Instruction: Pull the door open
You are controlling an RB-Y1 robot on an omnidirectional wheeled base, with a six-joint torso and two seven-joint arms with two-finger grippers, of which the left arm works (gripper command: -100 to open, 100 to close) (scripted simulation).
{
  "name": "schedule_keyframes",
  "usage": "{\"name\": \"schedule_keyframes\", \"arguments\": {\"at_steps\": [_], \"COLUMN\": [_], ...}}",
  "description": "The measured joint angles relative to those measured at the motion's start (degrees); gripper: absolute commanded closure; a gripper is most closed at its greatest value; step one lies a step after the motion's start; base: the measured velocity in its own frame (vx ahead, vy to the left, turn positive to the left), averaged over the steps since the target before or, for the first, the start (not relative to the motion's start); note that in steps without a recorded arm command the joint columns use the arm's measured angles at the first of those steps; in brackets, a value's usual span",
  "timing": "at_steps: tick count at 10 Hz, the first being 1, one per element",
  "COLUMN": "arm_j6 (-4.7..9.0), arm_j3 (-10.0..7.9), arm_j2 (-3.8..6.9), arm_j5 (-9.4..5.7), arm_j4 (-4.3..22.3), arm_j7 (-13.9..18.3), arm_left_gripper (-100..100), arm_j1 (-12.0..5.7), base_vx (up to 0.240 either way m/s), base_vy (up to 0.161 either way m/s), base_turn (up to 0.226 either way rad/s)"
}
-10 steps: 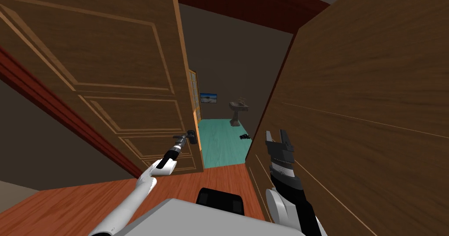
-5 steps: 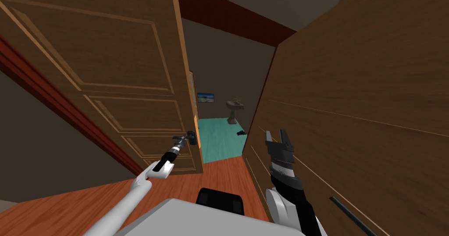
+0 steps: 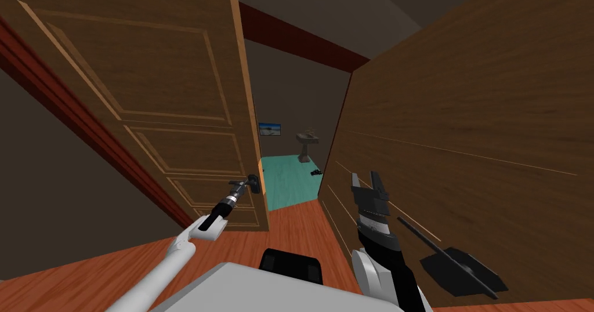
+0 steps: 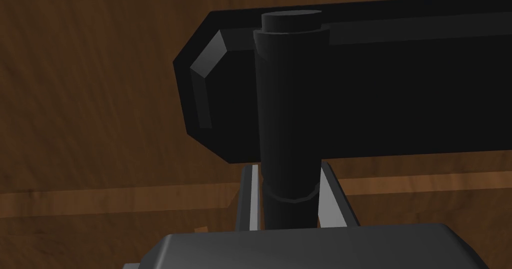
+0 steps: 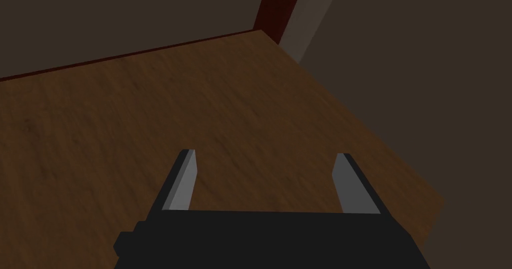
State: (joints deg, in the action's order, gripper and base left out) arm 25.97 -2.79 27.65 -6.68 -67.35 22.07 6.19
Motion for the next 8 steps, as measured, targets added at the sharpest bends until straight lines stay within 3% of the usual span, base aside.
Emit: {"name": "schedule_keyframes", "arguments": {"at_steps": [3,8], "arm_j6": [1.67,5.79], "arm_j3": [1.06,3.81], "arm_j2": [1.64,5.37], "arm_j5": [-0.01,0.08], "arm_j4": [-0.89,-2.45], "arm_j7": [1.43,4.88], "arm_left_gripper": [100,100], "arm_j1": [1.48,5.4], "base_vx": [-0.196,-0.19], "base_vy": [0.059,0.063], "base_turn": [-0.111,-0.106]}}
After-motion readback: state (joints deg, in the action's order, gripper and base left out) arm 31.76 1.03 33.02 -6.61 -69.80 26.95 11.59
